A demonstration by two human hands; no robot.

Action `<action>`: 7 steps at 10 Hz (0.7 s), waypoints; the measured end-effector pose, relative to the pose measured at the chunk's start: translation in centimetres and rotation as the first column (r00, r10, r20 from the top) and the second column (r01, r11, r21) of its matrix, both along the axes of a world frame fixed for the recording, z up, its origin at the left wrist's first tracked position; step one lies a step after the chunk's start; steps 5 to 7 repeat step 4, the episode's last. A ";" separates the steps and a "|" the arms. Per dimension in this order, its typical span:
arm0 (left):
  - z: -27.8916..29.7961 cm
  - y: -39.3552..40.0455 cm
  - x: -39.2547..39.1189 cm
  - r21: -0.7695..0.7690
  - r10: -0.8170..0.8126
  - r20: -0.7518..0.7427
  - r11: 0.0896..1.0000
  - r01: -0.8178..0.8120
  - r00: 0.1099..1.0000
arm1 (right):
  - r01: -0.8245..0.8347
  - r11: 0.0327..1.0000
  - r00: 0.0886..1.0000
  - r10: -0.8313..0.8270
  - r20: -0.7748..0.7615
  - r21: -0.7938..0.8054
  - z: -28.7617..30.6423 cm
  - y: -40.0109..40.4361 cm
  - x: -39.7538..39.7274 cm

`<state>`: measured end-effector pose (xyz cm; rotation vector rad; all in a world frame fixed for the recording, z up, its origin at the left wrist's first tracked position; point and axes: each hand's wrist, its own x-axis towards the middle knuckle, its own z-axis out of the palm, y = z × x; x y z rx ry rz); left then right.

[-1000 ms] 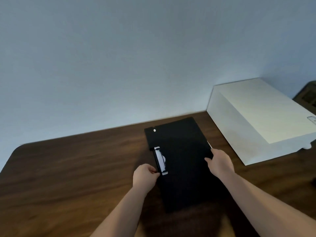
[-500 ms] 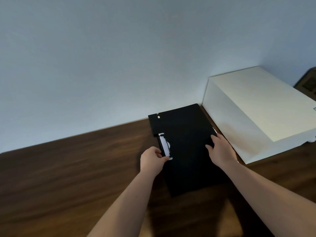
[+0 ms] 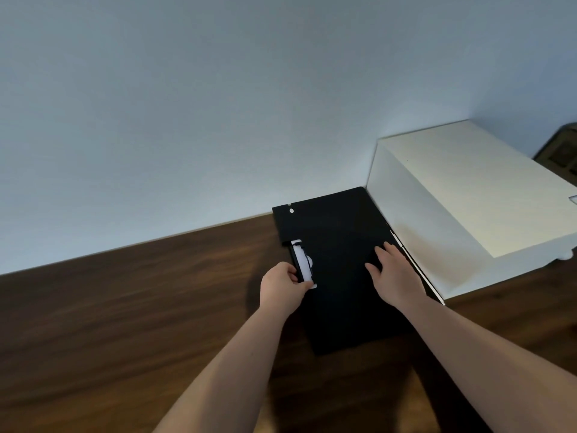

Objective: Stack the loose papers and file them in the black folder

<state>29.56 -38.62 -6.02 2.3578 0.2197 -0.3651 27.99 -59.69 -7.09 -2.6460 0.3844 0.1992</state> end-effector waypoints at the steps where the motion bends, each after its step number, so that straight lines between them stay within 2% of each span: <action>1: 0.8 0.1 -0.2 0.037 -0.014 0.013 0.999 0.013 1.000 | 0.003 1.000 0.999 -0.002 -0.035 0.018 0.6 0.0 0.0; 4: 7.4 2.6 -2.4 0.124 -0.099 -0.002 0.987 0.098 0.995 | -0.015 1.000 0.999 0.016 -0.030 0.019 6.4 0.8 -1.3; 7: 7.4 2.6 -2.4 0.124 -0.099 -0.002 0.987 0.098 0.995 | -0.015 1.000 0.999 0.016 -0.030 0.019 6.4 0.8 -1.3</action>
